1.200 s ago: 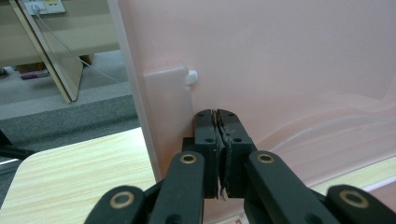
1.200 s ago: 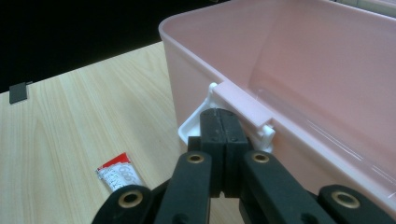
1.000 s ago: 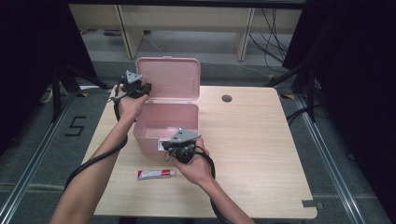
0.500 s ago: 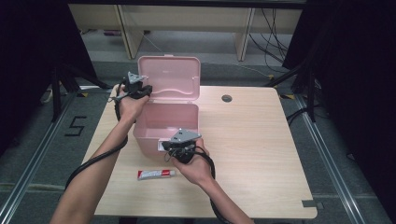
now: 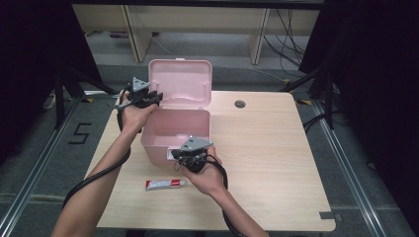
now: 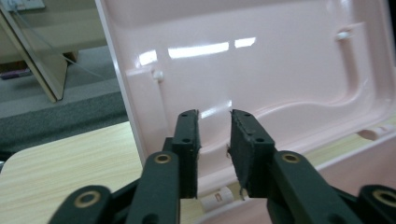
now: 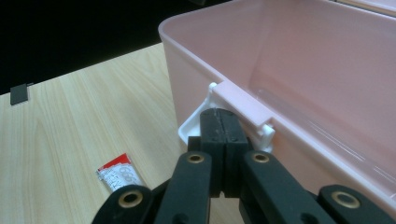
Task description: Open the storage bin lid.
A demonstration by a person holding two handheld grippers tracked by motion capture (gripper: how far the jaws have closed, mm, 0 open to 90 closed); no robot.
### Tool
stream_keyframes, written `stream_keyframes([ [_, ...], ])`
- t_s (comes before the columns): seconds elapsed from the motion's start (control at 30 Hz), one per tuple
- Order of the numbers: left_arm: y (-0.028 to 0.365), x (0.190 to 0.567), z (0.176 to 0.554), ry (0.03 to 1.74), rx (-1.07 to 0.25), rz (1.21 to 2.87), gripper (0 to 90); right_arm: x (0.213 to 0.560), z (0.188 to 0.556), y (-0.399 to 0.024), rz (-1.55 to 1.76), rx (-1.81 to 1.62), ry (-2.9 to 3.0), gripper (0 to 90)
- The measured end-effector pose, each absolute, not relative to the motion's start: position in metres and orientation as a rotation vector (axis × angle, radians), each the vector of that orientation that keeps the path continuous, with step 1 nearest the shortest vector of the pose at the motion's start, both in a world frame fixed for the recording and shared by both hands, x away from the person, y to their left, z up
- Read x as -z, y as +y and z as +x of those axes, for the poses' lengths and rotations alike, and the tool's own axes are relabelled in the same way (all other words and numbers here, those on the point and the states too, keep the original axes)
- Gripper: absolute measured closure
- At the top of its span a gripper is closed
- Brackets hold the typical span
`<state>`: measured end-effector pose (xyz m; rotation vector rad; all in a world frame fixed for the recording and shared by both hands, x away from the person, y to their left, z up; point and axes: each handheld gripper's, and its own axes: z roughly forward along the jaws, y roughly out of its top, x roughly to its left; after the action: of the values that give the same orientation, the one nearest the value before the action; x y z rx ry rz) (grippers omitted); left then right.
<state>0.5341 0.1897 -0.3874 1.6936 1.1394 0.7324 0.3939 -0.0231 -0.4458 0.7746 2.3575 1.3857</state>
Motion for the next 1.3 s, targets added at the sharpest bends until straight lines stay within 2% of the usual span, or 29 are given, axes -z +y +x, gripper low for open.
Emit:
stream_keyframes([
  [0.3,0.196,0.383,0.505,1.077,-0.676,1.738,58.3,0.447,0.394,-0.022,0.78,-1.403,2.344,90.0],
  [0.53,0.207,0.38,0.477,1.035,-0.668,1.729,54.7,0.445,0.394,-0.024,0.804,-1.397,2.36,90.0],
  [0.67,0.211,0.38,0.461,1.004,-0.624,1.741,54.7,0.445,0.394,-0.023,0.799,-1.397,2.367,90.0],
  [1.3,0.231,0.399,0.382,0.843,-0.588,1.878,56.0,0.444,0.395,-0.023,0.804,-1.379,2.377,90.0],
])
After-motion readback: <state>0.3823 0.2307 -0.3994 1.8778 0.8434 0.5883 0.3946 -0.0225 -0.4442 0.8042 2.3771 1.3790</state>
